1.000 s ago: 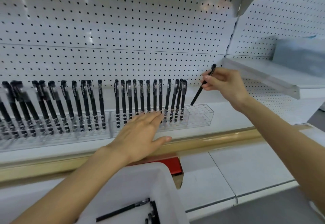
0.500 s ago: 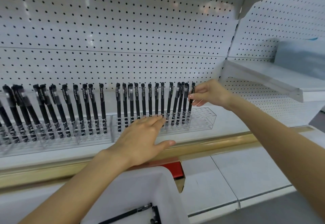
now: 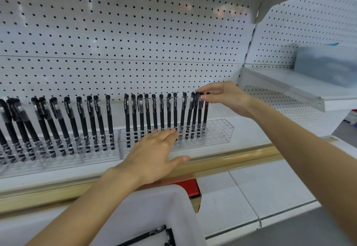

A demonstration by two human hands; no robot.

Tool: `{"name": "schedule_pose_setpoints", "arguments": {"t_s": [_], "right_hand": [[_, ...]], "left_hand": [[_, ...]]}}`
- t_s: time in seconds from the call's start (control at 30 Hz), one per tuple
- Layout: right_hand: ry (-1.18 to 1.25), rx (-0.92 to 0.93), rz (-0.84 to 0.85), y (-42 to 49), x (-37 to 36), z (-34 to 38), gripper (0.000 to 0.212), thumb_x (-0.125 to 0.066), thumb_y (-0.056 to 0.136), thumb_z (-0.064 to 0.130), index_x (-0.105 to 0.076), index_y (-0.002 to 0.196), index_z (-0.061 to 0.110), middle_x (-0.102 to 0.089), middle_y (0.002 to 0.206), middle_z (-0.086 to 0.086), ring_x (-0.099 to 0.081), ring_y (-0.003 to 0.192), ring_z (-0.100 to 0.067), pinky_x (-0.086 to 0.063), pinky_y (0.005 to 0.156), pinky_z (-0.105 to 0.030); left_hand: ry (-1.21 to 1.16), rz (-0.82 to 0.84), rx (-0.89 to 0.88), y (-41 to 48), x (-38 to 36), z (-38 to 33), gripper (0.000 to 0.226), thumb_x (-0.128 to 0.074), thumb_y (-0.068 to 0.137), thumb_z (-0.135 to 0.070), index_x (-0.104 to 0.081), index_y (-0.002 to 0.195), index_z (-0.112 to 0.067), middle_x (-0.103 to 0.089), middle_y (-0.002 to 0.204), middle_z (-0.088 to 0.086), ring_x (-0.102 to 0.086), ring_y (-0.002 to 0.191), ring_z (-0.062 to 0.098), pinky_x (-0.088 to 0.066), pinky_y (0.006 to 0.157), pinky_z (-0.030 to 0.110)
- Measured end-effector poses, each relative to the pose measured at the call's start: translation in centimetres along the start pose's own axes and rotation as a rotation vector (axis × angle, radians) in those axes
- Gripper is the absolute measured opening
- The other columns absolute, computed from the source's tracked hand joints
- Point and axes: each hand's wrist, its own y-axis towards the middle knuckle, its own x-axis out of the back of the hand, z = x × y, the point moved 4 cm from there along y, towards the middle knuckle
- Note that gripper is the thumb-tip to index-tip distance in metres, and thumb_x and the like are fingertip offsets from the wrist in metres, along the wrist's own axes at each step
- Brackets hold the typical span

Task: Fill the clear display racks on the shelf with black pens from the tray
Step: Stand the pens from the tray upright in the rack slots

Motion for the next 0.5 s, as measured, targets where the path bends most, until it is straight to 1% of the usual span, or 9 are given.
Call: {"name": "schedule_pose_setpoints", "arguments": {"t_s": [0.07, 0.17, 0.23, 0.3, 0.37, 0.47, 0.5], "right_hand": [[0.01, 0.009, 0.015, 0.2, -0.14, 0.14, 0.019, -0.073, 0.083, 0.021, -0.073, 0.101, 0.028, -0.071, 0.109, 0.01, -0.06, 0.112, -0.003, -0.036, 0.11, -0.034], [0.014, 0.002, -0.013, 0.48, -0.01, 0.14, 0.014, -0.075, 0.08, 0.017, -0.075, 0.094, 0.023, -0.074, 0.099, 0.009, -0.063, 0.109, -0.007, -0.037, 0.111, -0.038], [0.018, -0.007, -0.037, 0.56, 0.1, 0.13, 0.012, -0.078, 0.077, 0.017, -0.075, 0.089, 0.019, -0.075, 0.091, 0.008, -0.066, 0.103, -0.01, -0.038, 0.11, -0.037], [0.017, -0.014, -0.051, 0.49, 0.07, 0.12, 0.011, -0.079, 0.076, 0.016, -0.074, 0.085, 0.018, -0.075, 0.085, 0.008, -0.067, 0.099, -0.01, -0.04, 0.107, -0.033], [0.006, -0.019, -0.06, 0.42, 0.03, 0.12, 0.012, -0.08, 0.075, 0.018, -0.074, 0.086, 0.017, -0.075, 0.086, 0.007, -0.067, 0.098, -0.01, -0.041, 0.102, -0.029], [-0.018, -0.04, -0.063, 0.21, 0.09, 0.12, 0.02, -0.079, 0.076, 0.02, -0.074, 0.095, 0.019, -0.074, 0.097, 0.003, -0.064, 0.099, -0.006, -0.04, 0.094, -0.024], [-0.035, -0.046, -0.061, 0.09, 0.16, 0.16, 0.024, -0.079, 0.076, 0.021, -0.074, 0.1, 0.02, -0.072, 0.102, 0.002, -0.061, 0.101, -0.003, -0.038, 0.093, -0.024]], "left_hand": [[0.0, 0.004, 0.003, 0.05, 0.05, -0.01, 0.08, -0.033, 0.089, -0.069, -0.008, 0.153, -0.027, -0.006, 0.161, -0.01, -0.009, 0.147, 0.012, -0.003, 0.117, 0.026], [-0.003, 0.005, 0.003, 0.06, -0.03, 0.04, 0.08, -0.034, 0.09, -0.068, -0.009, 0.154, -0.026, -0.007, 0.161, -0.009, -0.01, 0.147, 0.013, -0.003, 0.116, 0.026], [-0.006, 0.001, 0.001, 0.11, -0.15, 0.16, 0.081, -0.034, 0.089, -0.069, -0.01, 0.154, -0.026, -0.008, 0.161, -0.009, -0.01, 0.147, 0.012, -0.004, 0.117, 0.026], [-0.009, -0.002, 0.0, 0.19, -0.27, 0.28, 0.081, -0.034, 0.089, -0.069, -0.011, 0.153, -0.026, -0.008, 0.161, -0.009, -0.01, 0.147, 0.012, -0.005, 0.117, 0.027], [-0.017, -0.003, 0.0, 0.24, -0.33, 0.32, 0.08, -0.035, 0.089, -0.069, -0.011, 0.153, -0.027, -0.008, 0.161, -0.01, -0.01, 0.147, 0.012, -0.005, 0.118, 0.028], [-0.016, 0.005, -0.004, 0.2, -0.45, 0.35, 0.08, -0.035, 0.089, -0.069, -0.01, 0.153, -0.027, -0.008, 0.161, -0.01, -0.01, 0.147, 0.012, -0.004, 0.118, 0.028], [-0.014, 0.008, -0.006, 0.18, -0.46, 0.35, 0.08, -0.034, 0.089, -0.069, -0.01, 0.153, -0.027, -0.008, 0.161, -0.009, -0.01, 0.147, 0.012, -0.004, 0.118, 0.029]]}}
